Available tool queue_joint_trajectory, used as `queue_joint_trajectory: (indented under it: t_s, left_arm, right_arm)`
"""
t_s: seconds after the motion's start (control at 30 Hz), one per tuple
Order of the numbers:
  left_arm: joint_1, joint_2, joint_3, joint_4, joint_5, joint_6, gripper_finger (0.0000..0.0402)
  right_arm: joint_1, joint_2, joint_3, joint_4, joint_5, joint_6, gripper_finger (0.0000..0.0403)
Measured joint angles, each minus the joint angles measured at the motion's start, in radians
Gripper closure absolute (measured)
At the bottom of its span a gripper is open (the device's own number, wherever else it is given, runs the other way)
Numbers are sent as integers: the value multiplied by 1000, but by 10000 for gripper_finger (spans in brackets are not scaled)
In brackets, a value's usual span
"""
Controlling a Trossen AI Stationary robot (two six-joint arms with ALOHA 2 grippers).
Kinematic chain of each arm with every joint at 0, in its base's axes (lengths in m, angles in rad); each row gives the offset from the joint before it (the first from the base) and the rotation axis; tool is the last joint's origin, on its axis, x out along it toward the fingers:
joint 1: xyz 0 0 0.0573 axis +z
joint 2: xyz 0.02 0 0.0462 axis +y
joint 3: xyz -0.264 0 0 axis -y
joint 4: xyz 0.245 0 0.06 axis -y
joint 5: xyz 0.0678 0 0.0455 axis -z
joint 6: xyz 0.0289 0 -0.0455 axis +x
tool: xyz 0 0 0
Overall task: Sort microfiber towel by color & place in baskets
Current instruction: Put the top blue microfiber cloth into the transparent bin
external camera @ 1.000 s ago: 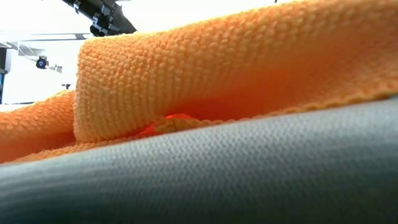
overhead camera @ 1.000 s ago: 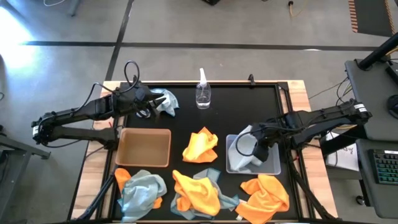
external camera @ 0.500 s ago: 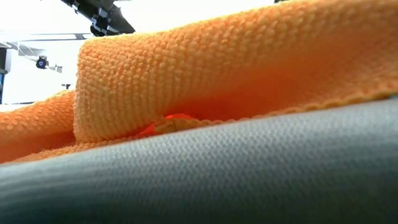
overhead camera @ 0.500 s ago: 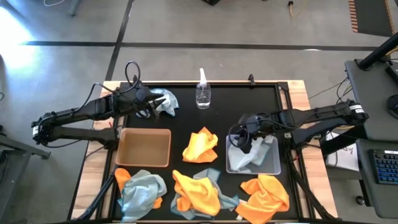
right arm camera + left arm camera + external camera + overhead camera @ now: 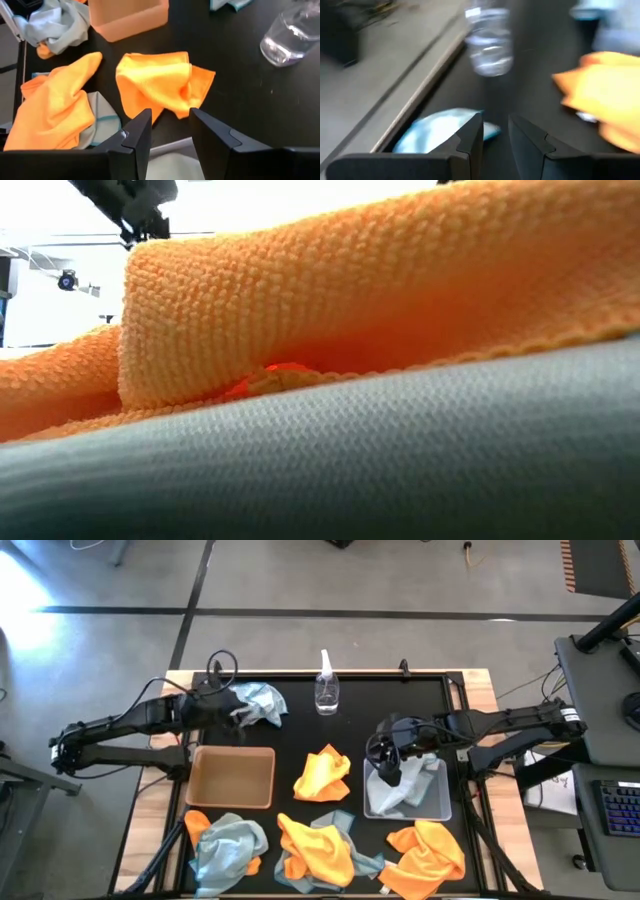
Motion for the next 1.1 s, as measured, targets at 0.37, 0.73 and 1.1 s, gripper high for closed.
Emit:
queue_joint_trajectory:
  t_s: [0.37,0.73,1.1]
  left_arm:
    - [2,14,0,-110,-193,-136,323]
    - [51,141,0,-120,-231,-168,323]
    - [121,329,-2,-107,-234,-107,323]
  right_arm:
    - [-1,0,13,2,9,-17,279]
    - [-1,0,13,-9,9,-53,282]
    - [-1,0,13,-76,9,-68,284]
